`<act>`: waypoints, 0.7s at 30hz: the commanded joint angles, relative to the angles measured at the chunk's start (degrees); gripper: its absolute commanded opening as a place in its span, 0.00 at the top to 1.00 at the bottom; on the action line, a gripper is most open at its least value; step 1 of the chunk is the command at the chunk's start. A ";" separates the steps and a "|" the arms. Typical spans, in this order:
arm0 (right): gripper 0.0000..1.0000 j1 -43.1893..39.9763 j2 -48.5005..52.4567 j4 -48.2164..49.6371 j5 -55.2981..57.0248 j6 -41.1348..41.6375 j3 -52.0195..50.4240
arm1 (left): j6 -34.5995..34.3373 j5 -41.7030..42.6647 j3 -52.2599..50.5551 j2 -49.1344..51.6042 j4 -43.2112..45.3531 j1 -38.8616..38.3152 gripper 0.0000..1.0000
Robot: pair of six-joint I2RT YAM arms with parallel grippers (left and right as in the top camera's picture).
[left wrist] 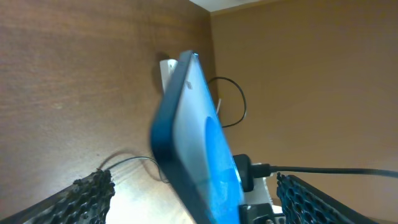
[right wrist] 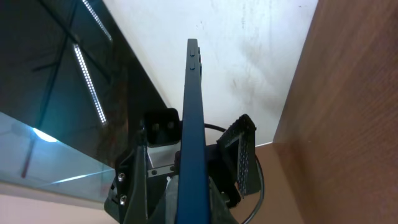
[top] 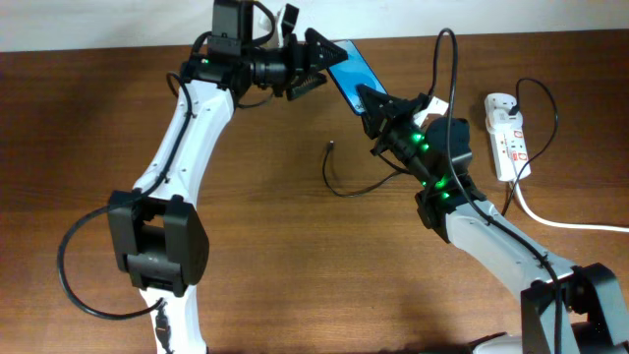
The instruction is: Plug charger to phone and switch on socket
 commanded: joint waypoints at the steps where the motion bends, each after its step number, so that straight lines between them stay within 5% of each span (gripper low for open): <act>1: 0.96 0.68 -0.59 0.55 1.29 2.45 2.01 | -6.03 -2.47 0.52 0.61 0.44 -1.70 0.14; 13: 0.96 3.34 -0.59 -3.02 2.69 3.96 2.01 | -10.45 -4.37 0.52 0.61 0.68 -2.45 0.65; 21: 0.96 4.52 -0.59 -2.82 2.58 4.39 2.08 | -10.80 -6.88 0.52 0.61 0.68 -3.21 0.65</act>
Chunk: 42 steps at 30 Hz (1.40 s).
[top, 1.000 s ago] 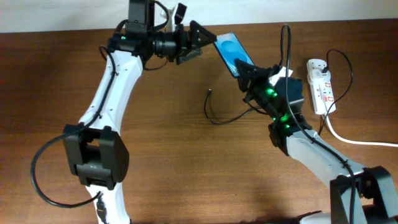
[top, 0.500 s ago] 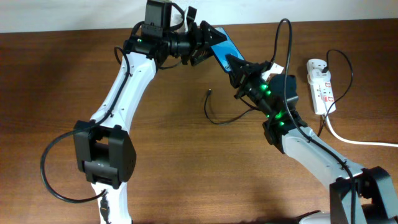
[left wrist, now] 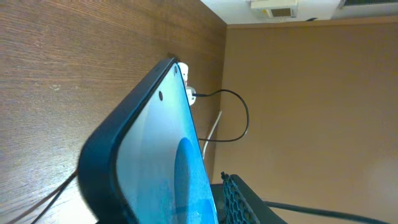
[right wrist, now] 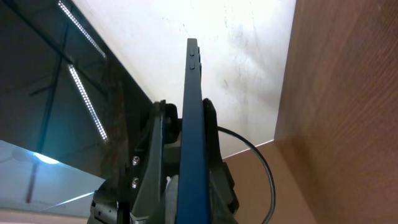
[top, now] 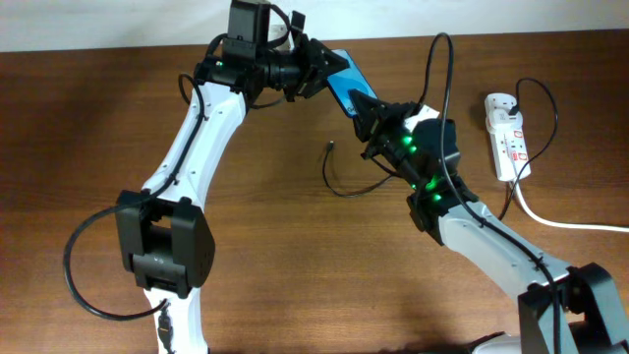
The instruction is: Plug charger to phone and switch on socket
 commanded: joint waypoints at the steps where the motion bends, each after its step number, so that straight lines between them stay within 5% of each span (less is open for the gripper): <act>1: 0.96 1.42 -0.63 0.66 -1.46 0.98 1.49 | -0.15 -1.07 0.55 0.61 0.39 -0.96 0.65; 9: 0.96 1.42 -0.63 2.34 -2.86 1.27 1.49 | -0.20 -4.37 0.52 0.61 0.39 -1.22 0.82; 13: 0.96 1.42 -0.63 2.10 -2.97 1.25 1.49 | -0.48 -4.79 0.55 0.61 0.39 -1.20 0.99; 16: 0.96 1.42 -0.63 2.12 -2.97 1.27 1.49 | -1.73 -5.03 0.55 0.61 0.39 -1.20 1.00; 23: 0.51 0.74 -0.63 1.44 -2.97 0.15 1.46 | -1.62 -5.31 0.52 0.61 0.35 0.76 1.00; 30: 0.43 -6.54 -0.63 -5.49 -7.89 -17.94 1.46 | 1.62 -1.03 0.55 0.61 -0.28 7.54 1.00; 33: 0.32 -10.40 -0.63 -13.94 -13.05 -32.87 1.46 | 3.21 2.86 0.55 0.61 -0.33 10.14 1.00; 36: 0.31 -14.05 -0.63 -24.24 -16.28 -44.94 1.46 | 6.21 4.17 0.52 0.61 -3.02 11.91 1.00; 42: 0.32 -14.84 -0.66 -31.78 -18.88 -56.00 1.49 | 7.93 4.17 0.52 0.61 -6.82 12.70 1.00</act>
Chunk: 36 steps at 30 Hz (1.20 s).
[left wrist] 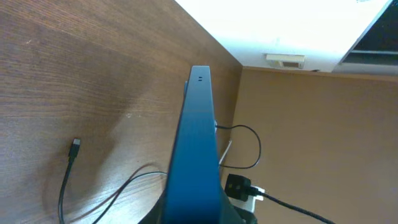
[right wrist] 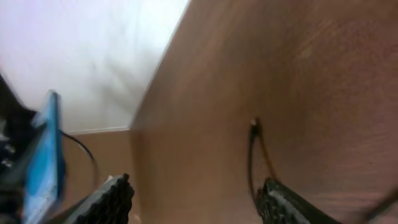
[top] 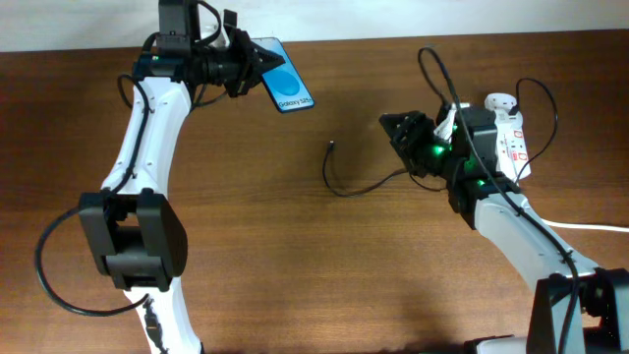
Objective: Plug charger to phone and switch on socket
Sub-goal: 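Release the phone from the right gripper and hold it upright with left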
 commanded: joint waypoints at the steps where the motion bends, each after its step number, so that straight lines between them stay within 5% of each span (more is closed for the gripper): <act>1: 0.32 -0.11 -0.55 -3.67 -1.70 -9.33 0.31 | 2.36 2.38 0.52 0.55 -0.44 0.39 1.00; 6: 0.32 -0.04 -0.55 -11.19 0.39 -13.49 1.62 | 5.16 2.14 0.52 0.52 -1.14 0.37 1.00; 15: 0.31 6.60 -0.55 -43.30 21.68 -26.53 21.24 | 5.14 3.52 0.52 0.52 -2.12 0.39 1.00; 17: 0.28 6.69 -0.55 -44.44 22.08 -27.78 21.90 | 5.14 3.50 0.52 0.52 -2.12 0.39 1.00; 21: 0.02 6.60 -0.55 -44.83 23.15 -27.74 21.88 | 5.14 3.50 0.52 0.52 -2.12 0.39 1.00; 36: 0.02 6.67 -0.52 -45.97 23.17 -30.80 21.84 | 5.16 5.42 0.52 0.52 -2.29 0.39 1.00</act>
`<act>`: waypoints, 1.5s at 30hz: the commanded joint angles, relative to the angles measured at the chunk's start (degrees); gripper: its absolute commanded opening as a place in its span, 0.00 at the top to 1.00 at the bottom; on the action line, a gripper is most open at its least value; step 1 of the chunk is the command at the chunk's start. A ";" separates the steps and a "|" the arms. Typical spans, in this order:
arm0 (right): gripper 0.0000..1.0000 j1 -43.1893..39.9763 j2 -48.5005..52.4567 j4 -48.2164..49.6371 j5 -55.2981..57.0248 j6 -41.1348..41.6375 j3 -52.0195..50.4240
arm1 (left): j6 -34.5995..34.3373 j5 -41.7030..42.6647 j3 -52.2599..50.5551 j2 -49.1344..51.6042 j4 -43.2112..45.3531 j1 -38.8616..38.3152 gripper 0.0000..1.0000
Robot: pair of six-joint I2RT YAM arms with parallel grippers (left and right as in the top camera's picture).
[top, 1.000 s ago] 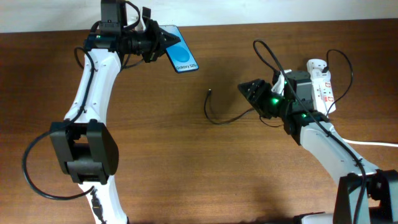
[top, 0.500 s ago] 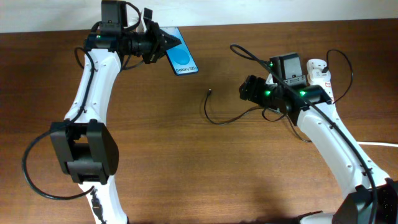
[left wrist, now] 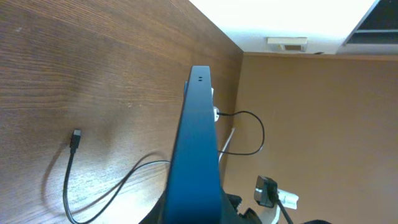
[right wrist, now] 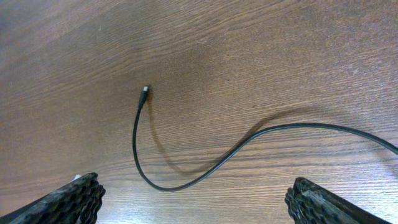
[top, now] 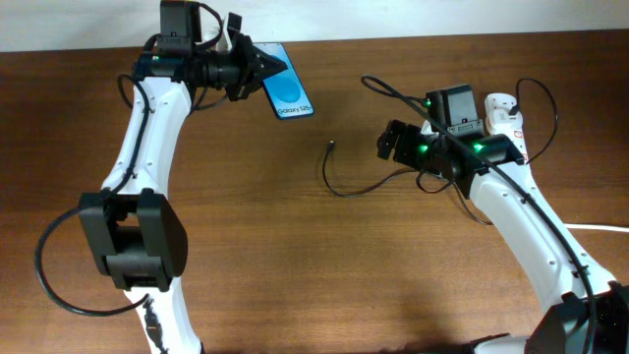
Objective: Plug charger to phone and switch on socket
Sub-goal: 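Release the phone from the right gripper and hold it upright with left, then lower the right gripper and grasp the black cable's USB-C plug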
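Observation:
My left gripper [top: 257, 69] is shut on a blue phone [top: 289, 93], held above the table's far left part; in the left wrist view the phone [left wrist: 198, 149] shows edge-on. A black charger cable [top: 364, 185] lies loose on the table, its plug tip [top: 331, 147] free. In the right wrist view the cable [right wrist: 205, 163] and plug tip [right wrist: 144, 91] lie below my right gripper [right wrist: 196, 202], which is open and empty. My right gripper [top: 393, 143] hovers right of the cable. The white socket strip [top: 509, 138] lies at the far right.
The brown wooden table [top: 295, 265] carries the cable's slack loops near the right arm. A white lead [top: 550, 218] runs from the socket strip off the right edge. A pale wall borders the table's far edge.
My right gripper has turned to face down over the cable and shifted slightly left. The left gripper still holds the phone at about the same place, tilted a little differently.
At first my right gripper held the phone while the open left gripper stood around its far end. Then both grippers were on the phone. Later the left gripper alone held it at the far left and the right had drawn back, open. Now the right looks down at the cable.

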 commanded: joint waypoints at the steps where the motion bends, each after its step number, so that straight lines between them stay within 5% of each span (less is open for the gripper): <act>1: 0.01 0.13 -0.50 -0.11 0.90 -1.09 0.87 | 0.96 2.91 0.52 0.50 0.33 0.42 1.00; 29: 0.02 0.13 -0.46 -0.24 0.90 -1.09 0.87 | 1.62 3.17 0.55 0.50 0.33 0.42 1.00; 39: 0.01 0.17 0.74 2.64 0.63 -1.03 0.87 | 4.17 13.86 0.52 0.50 3.10 4.22 1.00; 45: 0.25 2.54 6.38 9.11 -2.40 5.33 0.87 | 4.33 16.57 0.55 0.50 3.10 7.72 1.00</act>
